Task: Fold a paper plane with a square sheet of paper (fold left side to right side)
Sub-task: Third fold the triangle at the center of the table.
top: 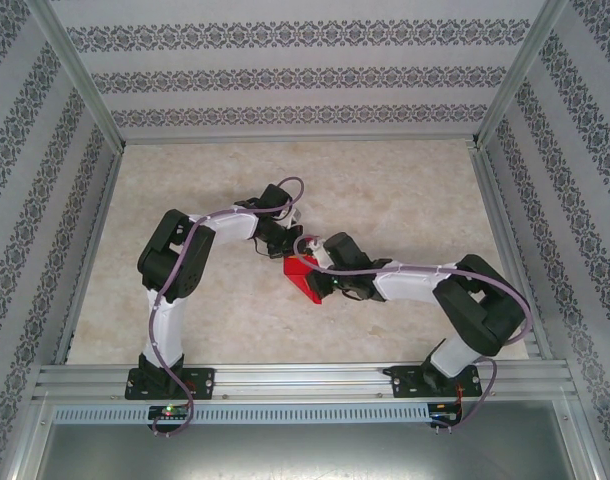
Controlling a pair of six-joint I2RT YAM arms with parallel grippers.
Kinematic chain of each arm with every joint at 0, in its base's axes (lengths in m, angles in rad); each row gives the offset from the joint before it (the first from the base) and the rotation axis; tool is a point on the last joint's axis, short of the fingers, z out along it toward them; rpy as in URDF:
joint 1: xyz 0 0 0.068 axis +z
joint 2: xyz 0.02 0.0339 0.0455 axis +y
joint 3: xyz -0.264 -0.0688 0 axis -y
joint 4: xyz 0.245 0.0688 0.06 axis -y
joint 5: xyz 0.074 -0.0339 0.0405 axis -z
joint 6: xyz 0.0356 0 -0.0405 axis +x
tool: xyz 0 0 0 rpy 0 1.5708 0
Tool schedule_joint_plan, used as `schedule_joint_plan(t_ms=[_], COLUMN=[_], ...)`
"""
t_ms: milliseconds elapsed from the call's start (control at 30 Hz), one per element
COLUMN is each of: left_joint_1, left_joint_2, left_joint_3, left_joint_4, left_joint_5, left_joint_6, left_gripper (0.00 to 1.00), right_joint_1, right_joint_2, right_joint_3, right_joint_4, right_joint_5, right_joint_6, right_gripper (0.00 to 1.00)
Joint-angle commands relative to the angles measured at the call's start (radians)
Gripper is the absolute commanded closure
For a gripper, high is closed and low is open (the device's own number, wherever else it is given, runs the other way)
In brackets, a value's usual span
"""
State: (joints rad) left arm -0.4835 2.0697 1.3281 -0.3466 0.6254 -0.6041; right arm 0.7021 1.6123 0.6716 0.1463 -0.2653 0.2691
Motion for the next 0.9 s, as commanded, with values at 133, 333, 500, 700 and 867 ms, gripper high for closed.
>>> schedule_joint_plan(t_ms=[133, 333, 500, 700, 867], left_joint_1=[-0.012, -0.012, -0.013, -0.014, -0.014], left_joint_2=[0.035, 0.036, 0.035, 0.036, 0.042], left_joint_3=[-0.027, -0.026, -0.026, -0.027, -0.029], left_joint_4=[-0.020, -0.020, -0.020, -0.019, -0.017], left_joint_5=[-0.018, -0.018, -0.018, -0.021, -0.022], left_joint_6=[0.025, 0.024, 0.024, 0.024, 0.024], left_gripper=[0.97, 0.98, 0.98, 0.98, 0.98], right_joint_1=[-0.044, -0.058, -0.066, -0.069, -0.069], right_joint_2=[0.044, 0.054, 0.050, 0.026, -0.004], right_joint_3=[0.019, 0.023, 0.023, 0.018, 0.006], right_joint_4=[0.003, 0.006, 0.010, 0.015, 0.020], right_joint_5=[-0.039, -0.034, -0.032, -0.045, -0.046], right_joint_6=[0.062, 0.071, 0.076, 0.074, 0.071], right_gripper=[1.00, 1.00, 1.00, 1.00, 1.00])
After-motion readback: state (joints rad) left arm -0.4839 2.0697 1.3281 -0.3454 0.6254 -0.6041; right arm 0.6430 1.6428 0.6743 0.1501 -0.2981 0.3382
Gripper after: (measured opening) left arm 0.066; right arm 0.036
